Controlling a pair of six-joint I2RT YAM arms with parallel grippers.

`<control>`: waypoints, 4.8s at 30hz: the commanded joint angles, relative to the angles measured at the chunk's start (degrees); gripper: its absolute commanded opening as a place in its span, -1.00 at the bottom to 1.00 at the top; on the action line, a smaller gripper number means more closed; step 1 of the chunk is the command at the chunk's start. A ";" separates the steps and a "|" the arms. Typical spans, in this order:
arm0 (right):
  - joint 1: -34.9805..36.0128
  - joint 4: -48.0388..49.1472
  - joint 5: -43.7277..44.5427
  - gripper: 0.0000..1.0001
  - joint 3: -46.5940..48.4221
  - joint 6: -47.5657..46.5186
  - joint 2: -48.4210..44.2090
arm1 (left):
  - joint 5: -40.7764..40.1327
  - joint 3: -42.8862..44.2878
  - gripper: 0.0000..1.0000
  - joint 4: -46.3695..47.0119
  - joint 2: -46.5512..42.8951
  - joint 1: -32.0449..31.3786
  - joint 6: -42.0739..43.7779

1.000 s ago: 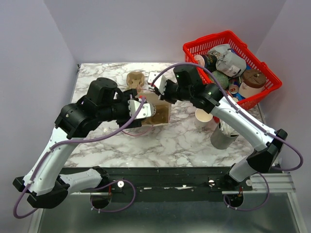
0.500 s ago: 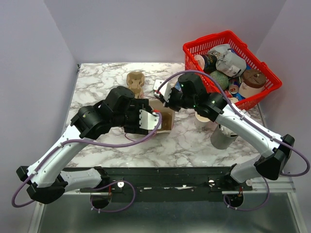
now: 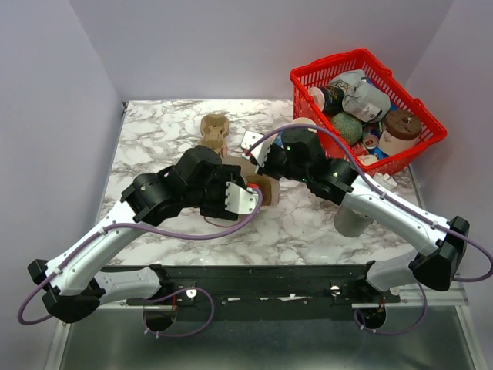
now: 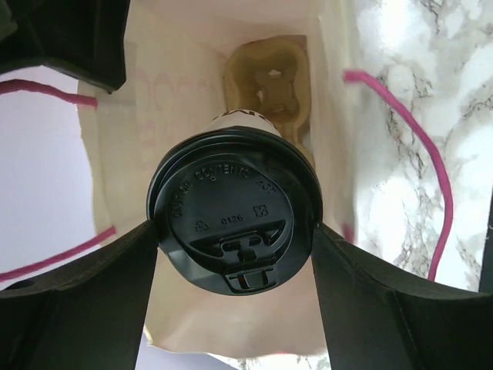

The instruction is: Pack the takeout coffee

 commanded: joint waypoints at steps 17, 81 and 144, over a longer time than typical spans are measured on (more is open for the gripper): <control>0.17 7.58 -0.91 -0.99 -0.30 -1.70 1.40 | -10.10 -8.84 -1.00 9.62 -1.74 -0.43 0.87; 0.70 3.54 -5.05 -0.99 -2.41 -1.17 -2.47 | -6.05 -12.35 -1.00 17.26 -2.09 -0.43 -6.17; 3.33 1.08 -11.20 -0.99 -0.91 2.43 -2.64 | -19.33 -21.67 -1.00 17.62 -0.16 0.97 -2.63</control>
